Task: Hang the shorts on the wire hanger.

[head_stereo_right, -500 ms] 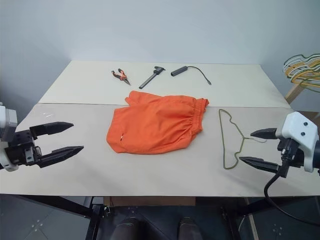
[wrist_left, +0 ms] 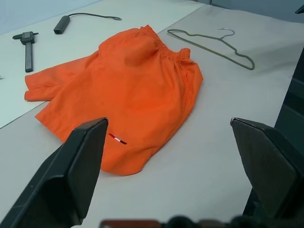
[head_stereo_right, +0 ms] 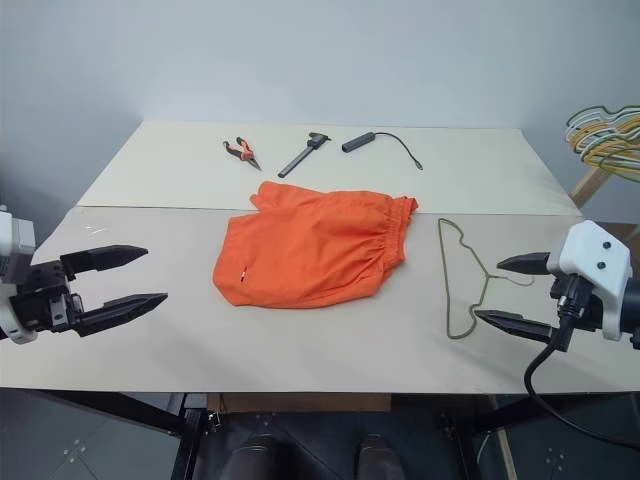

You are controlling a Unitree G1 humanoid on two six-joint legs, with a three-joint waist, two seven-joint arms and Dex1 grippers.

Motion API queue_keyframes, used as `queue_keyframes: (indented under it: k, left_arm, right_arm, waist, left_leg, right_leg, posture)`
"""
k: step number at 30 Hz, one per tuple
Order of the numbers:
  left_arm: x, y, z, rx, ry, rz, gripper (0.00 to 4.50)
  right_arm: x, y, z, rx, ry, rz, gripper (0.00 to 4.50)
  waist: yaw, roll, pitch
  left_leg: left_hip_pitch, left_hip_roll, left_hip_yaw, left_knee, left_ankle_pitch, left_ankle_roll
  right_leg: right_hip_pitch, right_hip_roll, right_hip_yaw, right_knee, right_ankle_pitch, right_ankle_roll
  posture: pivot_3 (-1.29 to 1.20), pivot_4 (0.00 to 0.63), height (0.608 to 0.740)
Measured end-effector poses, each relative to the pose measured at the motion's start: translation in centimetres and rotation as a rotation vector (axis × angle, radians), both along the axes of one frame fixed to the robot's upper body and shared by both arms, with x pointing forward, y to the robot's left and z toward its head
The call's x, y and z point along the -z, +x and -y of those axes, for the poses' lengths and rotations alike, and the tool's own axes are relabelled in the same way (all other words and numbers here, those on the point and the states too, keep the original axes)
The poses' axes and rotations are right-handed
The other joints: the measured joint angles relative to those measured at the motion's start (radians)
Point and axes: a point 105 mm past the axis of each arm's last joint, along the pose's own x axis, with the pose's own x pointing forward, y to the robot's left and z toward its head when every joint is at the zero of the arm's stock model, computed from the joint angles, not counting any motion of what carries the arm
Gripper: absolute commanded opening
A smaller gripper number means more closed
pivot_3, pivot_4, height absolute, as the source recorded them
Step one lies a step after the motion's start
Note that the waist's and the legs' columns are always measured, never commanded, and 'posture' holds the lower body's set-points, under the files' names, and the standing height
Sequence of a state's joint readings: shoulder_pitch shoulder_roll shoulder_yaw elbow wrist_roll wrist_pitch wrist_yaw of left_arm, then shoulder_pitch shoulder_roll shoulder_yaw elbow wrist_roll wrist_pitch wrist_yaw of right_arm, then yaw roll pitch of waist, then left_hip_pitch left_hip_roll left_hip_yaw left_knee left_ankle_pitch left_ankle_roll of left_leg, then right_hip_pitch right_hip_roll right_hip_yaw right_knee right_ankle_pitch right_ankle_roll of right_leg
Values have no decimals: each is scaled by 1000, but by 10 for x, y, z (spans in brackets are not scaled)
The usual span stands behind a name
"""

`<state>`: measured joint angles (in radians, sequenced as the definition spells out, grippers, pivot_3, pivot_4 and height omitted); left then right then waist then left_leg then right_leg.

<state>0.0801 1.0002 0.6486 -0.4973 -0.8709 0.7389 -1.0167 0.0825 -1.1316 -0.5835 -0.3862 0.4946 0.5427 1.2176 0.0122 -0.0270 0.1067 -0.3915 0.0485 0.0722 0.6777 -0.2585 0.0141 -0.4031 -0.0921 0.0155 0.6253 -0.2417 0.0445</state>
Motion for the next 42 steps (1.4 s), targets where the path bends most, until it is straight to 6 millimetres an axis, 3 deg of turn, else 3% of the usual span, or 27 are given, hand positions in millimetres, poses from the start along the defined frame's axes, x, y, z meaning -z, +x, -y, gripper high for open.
queue_keyframes:
  k: [7,13,18,24,28,30,36,39,42]
  left_arm:
    - [-1,1,0,-1,-2,4,4500]
    - [-7,3,6,16,-14,30,4500]
    - [-4,4,9,30,-14,19,4500]
    - [-3,7,15,50,-21,19,4500]
    - [-1,10,20,62,-25,16,4500]
    - [-1,10,22,67,-25,18,4500]
    - [-1,11,22,64,-34,25,4500]
    - [-1,11,23,65,-36,26,4500]
    - [0,11,24,65,-36,26,4500]
  right_arm:
    - [2,8,-11,-15,8,28,4487]
    - [16,29,-38,-73,-63,84,4487]
    - [43,49,-60,-173,-266,205,4487]
    - [80,71,-91,-286,-390,285,4487]
    - [99,108,-108,-278,-509,395,4487]
    - [104,121,-108,-270,-579,440,4487]
    - [99,150,-104,-310,-728,562,4487]
    - [101,154,-111,-379,-743,578,3907]
    - [106,154,-111,-439,-752,570,2878]
  waist:
    - [-1,0,0]
    - [-1,1,3]
    - [-2,0,5]
    - [-4,0,6]
    - [-14,-1,7]
    - [-15,-1,9]
    - [-19,-1,10]
    - [-25,-1,10]
    - [-33,-1,10]
  left_leg:
    - [0,0,0,0,0,0]
    - [0,0,0,0,0,0]
    - [0,0,1,0,0,0]
    - [-1,0,1,0,0,0]
    - [-1,0,1,0,1,-2]
    - [-1,0,0,0,1,-2]
    - [-2,0,0,-1,1,-3]
    - [-1,0,0,-1,2,-3]
    - [0,0,0,-1,2,-3]
  right_leg:
    - [0,0,0,0,0,0]
    - [-1,0,0,0,0,0]
    - [-2,0,0,1,0,0]
    - [-2,0,0,1,0,0]
    - [-2,0,0,2,0,0]
    - [-3,0,0,2,0,0]
    - [-3,0,-1,2,0,0]
    - [-2,0,-1,3,0,0]
    - [-1,0,0,3,0,0]
  posture:
    - [53,109,740]
    - [35,125,740]
    - [29,127,740]
    - [23,125,740]
    - [31,124,740]
    - [35,123,740]
    - [36,124,740]
    - [41,124,740]
    - [44,124,740]
